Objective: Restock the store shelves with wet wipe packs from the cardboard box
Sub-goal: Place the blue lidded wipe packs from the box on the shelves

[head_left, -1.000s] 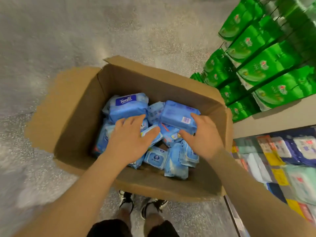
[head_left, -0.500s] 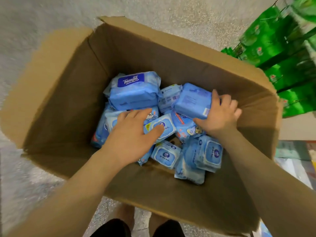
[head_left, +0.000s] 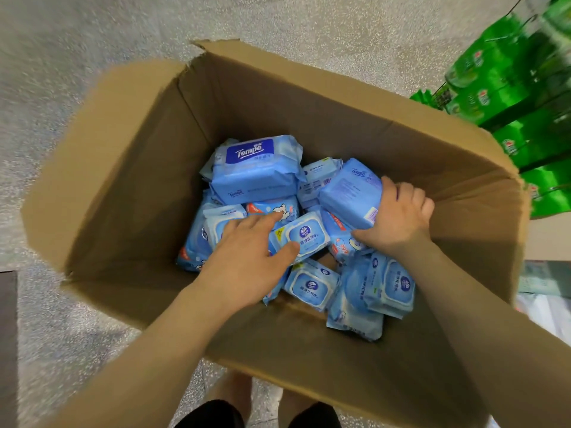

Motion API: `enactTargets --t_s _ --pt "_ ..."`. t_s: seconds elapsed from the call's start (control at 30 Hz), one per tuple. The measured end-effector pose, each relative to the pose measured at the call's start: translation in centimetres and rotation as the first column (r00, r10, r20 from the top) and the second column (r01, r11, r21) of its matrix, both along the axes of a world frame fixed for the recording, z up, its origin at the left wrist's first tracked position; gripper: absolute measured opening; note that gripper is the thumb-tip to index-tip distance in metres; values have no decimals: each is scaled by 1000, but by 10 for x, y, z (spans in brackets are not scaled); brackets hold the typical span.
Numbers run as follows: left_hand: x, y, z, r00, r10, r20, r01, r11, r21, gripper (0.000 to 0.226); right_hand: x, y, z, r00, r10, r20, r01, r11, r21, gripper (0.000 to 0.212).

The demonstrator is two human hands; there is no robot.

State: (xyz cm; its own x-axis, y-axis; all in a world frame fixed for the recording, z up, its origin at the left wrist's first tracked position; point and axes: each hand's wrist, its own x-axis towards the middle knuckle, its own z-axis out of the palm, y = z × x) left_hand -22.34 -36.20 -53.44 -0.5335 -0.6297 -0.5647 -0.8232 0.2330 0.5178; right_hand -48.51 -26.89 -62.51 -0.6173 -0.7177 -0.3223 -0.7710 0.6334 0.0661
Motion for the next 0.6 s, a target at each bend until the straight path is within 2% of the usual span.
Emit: enactTargets --t_s 0.13,0.27,0.37,0.43,0.5,0.57,0.6 --pt "7 0 6 999 -19 -26 19 1000 20 66 8 -3 5 1000 -29 8 29 999 17 116" --pt "16 -3 22 998 15 -58 -12 998 58 63 21 -2 32 984 -149 100 139 985 98 105" --pt "20 -5 40 995 58 -78 -48 991 121 60 32 8 65 928 -295 227 257 949 182 95" --pt "21 -6 53 995 66 -77 -53 986 158 59 36 20 90 796 -458 395 391 888 242 91" --pt "21 -6 64 995 65 -74 -50 983 179 58 39 36 116 526 -574 628 568 786 243 73" --pt "20 -5 74 990 110 -85 -89 971 224 59 47 56 143 238 -595 768 668 674 315 55" --pt "18 -3 77 985 149 -91 -122 959 255 60 52 65 155 117 -568 815 688 638 346 54"
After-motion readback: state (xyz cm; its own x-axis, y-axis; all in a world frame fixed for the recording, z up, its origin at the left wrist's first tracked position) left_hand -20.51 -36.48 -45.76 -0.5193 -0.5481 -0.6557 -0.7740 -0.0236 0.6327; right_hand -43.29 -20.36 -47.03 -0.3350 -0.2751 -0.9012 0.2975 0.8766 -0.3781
